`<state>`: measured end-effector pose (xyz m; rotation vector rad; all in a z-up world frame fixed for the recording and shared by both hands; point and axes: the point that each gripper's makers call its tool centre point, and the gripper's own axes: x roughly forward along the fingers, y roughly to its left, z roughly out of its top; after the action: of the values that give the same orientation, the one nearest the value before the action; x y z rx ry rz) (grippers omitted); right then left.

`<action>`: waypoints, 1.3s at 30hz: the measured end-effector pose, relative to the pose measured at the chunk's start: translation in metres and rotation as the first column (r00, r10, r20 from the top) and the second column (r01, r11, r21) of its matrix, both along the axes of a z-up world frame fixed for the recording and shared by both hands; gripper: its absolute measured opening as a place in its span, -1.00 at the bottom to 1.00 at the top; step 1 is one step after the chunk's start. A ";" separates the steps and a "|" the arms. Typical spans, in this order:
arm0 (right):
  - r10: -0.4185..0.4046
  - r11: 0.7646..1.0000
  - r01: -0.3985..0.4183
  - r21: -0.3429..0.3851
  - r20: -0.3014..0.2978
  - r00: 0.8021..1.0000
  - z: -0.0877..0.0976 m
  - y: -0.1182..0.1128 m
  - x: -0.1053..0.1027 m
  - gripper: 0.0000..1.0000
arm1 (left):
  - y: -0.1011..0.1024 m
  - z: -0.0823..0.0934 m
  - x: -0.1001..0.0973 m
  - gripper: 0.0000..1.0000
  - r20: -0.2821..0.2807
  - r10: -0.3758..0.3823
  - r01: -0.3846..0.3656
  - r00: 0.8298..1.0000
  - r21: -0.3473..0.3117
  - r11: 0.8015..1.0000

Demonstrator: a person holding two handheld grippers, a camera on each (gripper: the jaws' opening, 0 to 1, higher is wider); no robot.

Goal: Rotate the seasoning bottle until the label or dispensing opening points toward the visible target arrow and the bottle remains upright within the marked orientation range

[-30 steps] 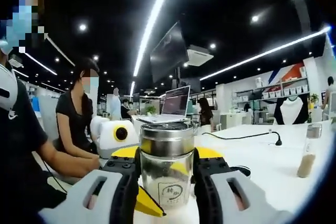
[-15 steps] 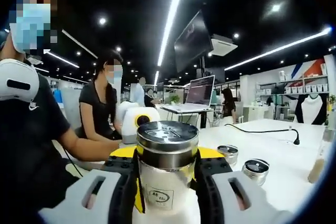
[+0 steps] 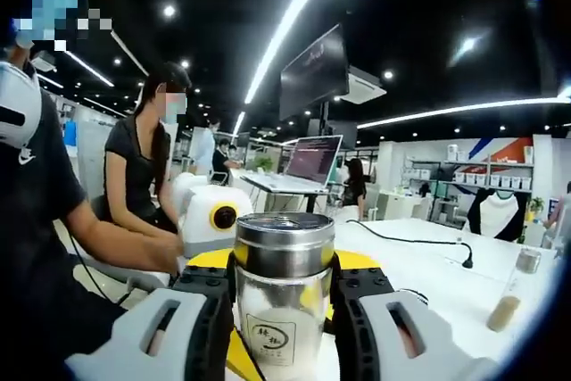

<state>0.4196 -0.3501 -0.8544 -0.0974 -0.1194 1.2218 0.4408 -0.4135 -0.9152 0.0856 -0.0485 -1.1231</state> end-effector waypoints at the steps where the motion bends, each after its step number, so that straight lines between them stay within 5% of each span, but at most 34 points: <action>1: -0.044 0.999 0.044 -0.002 0.001 0.999 0.000 0.000 0.005 -0.21 | 0.000 0.001 0.003 -0.05 -0.004 0.027 -0.027 1.000 -0.013 1.000; 5: -0.153 0.988 0.155 -0.022 0.066 0.986 -0.002 0.001 0.012 -0.21 | 0.001 -0.002 0.014 -0.03 0.020 0.135 -0.135 0.991 0.003 0.991; 9: -0.231 0.972 0.229 0.057 0.028 0.973 0.002 -0.003 0.022 -0.21 | 0.005 0.003 0.018 -0.03 0.032 0.190 -0.190 0.981 -0.014 0.982; 14: -0.243 0.966 0.248 0.078 -0.068 0.968 -0.009 -0.006 0.032 -0.21 | 0.006 -0.003 0.023 -0.02 0.033 0.233 -0.234 0.972 0.011 0.972; 16: -0.232 0.971 0.235 0.039 -0.074 0.970 -0.017 -0.004 0.035 -0.21 | 0.008 -0.013 0.026 -0.03 -0.031 0.245 -0.244 0.969 0.028 0.969; 19: -0.147 0.988 0.151 0.025 -0.114 0.983 -0.021 -0.001 0.032 -0.21 | 0.012 -0.014 0.027 -0.06 -0.039 0.253 -0.253 0.967 0.025 0.967; 23: -0.025 0.998 0.033 0.049 -0.153 0.988 -0.012 -0.007 0.022 -0.21 | 0.010 -0.005 0.021 -0.07 -0.040 0.197 -0.198 0.979 -0.009 0.980; 29: 0.043 0.995 -0.020 0.095 -0.240 0.970 -0.007 -0.019 0.021 -0.20 | 0.002 0.001 0.008 -0.08 -0.092 0.087 -0.093 0.992 -0.064 0.994; 39: 0.103 0.993 -0.090 0.070 -0.206 0.973 -0.001 -0.020 0.006 -0.17 | -0.005 0.004 -0.008 -0.08 -0.113 -0.043 0.032 0.993 -0.101 0.994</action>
<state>0.4254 -0.3706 -0.8556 0.0911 0.0226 1.3169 0.4332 -0.4184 -0.9109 -0.0685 -0.0026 -1.1595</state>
